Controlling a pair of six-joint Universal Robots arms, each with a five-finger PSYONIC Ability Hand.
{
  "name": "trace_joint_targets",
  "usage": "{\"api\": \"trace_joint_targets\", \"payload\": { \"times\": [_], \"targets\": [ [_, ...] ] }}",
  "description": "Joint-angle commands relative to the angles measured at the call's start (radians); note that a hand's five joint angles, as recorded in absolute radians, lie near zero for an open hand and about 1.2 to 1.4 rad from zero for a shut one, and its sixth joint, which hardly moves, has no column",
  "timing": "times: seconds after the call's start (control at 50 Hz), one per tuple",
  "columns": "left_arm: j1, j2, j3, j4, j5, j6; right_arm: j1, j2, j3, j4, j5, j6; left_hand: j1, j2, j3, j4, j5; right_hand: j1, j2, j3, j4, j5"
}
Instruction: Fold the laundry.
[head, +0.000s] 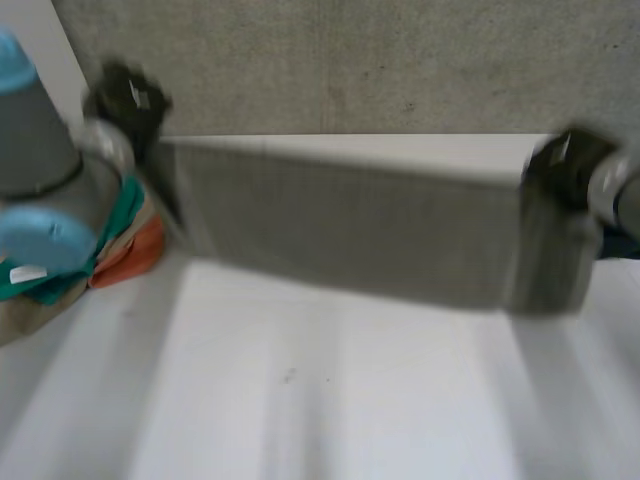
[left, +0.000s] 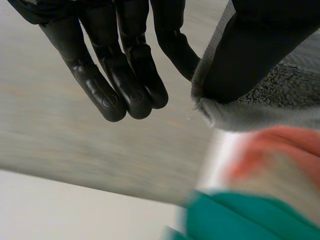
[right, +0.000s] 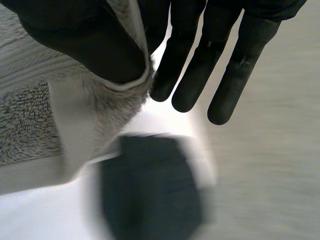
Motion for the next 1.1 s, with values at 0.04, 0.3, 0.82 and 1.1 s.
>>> {"api": "trace_joint_targets", "payload": {
  "times": [0.04,0.3,0.82,1.1],
  "targets": [
    [0.008,-0.014,0.412,0.288,-0.046,-0.337,-0.016,-0.061,-0.190,-0.554,0.066,0.409,0.226,0.203,0.211,0.203,0.238,0.260,0.222,0.204,0.200,0.184],
    [0.036,-0.040,0.255,0.248,-0.064,-0.382,0.009,-0.048,-0.098,-0.444,-0.001,0.418,0.226,0.203,0.211,0.203,0.238,0.260,0.222,0.204,0.200,0.184],
    [0.070,0.060,-0.544,-0.034,0.095,-0.091,-0.045,0.057,0.287,0.063,-0.015,0.167,0.226,0.203,0.211,0.203,0.238,0.260,0.222,0.204,0.200,0.184],
    [0.073,0.209,-0.703,-0.470,0.066,0.131,-0.197,-0.160,0.565,0.329,-0.038,-0.359,0.226,0.203,0.211,0.203,0.238,0.260,0.222,0.204,0.200,0.184]
  ]
}}
